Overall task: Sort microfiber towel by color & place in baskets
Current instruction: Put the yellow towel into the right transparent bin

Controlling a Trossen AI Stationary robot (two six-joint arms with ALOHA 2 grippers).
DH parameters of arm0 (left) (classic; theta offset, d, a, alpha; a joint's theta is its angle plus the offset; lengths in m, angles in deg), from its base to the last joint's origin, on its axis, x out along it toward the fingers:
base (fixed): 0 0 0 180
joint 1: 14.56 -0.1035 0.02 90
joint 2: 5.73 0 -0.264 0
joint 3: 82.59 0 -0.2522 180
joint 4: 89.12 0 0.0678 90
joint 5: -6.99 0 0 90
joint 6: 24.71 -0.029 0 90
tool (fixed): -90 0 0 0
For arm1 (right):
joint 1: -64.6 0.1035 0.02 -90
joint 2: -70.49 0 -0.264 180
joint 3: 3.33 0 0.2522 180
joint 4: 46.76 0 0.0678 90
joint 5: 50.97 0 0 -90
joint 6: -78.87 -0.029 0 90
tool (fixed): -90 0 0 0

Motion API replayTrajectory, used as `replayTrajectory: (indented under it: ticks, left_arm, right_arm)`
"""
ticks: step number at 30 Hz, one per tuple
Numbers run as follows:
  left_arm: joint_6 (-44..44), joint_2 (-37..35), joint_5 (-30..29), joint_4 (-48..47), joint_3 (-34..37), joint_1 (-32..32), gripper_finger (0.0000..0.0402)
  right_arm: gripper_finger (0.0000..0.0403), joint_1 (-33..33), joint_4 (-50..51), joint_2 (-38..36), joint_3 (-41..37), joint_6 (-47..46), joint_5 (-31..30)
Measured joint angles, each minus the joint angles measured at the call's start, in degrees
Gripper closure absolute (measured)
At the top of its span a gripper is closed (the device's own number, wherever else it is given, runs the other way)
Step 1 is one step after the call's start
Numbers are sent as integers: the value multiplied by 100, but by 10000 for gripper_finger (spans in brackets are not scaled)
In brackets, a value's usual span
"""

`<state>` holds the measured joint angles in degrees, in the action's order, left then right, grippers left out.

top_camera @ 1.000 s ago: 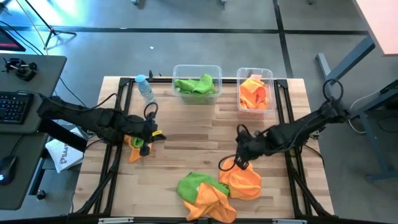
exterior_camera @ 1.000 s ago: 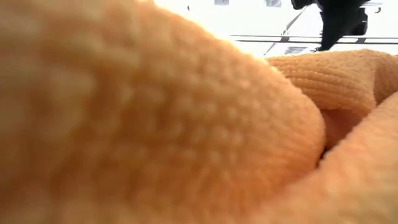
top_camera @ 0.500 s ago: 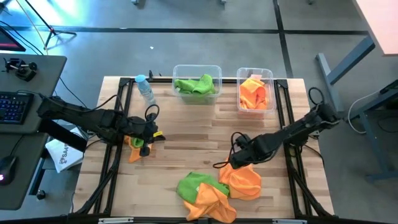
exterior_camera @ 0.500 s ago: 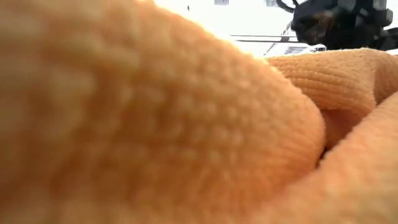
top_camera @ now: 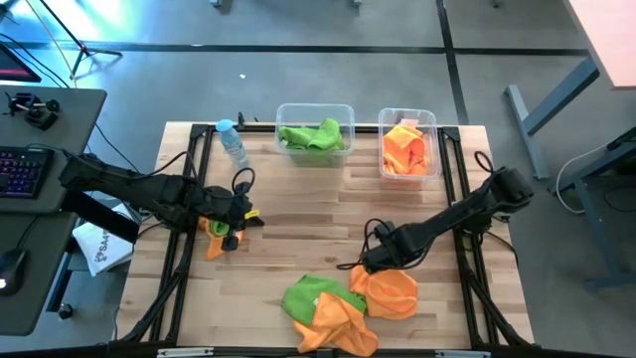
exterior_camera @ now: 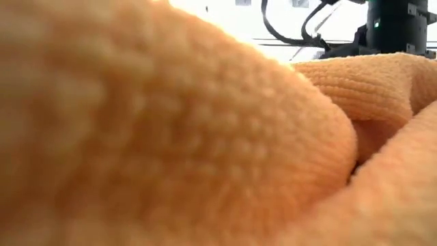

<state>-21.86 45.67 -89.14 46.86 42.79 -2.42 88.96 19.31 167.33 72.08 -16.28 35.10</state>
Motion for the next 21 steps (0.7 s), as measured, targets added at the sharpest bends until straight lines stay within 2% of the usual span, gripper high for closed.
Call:
replayTrajectory:
  ticks: [5,7,9,11,13,16,21]
  left_arm:
    - [10,0,4,1,0,0,401]
    - [126,0,5,3,0,0,401]
    - [242,0,7,6,0,0,401]
    - [290,0,7,6,0,0,401]
    - [291,0,7,6,0,0,401]
    - [295,0,7,12,0,0,401]
    - [600,1,7,18,0,0,401]
  right_arm:
    - [296,4,-614,119,-232,8,155]
    - [327,25,-672,122,-222,13,206]
    - [376,78,-646,117,-136,105,133]
    - [391,137,-534,58,-3,121,-25]
    - [385,195,-226,-42,204,64,-242]
    - [397,288,357,-230,628,9,-702]
    - [397,457,1158,-540,1623,93,-1961]
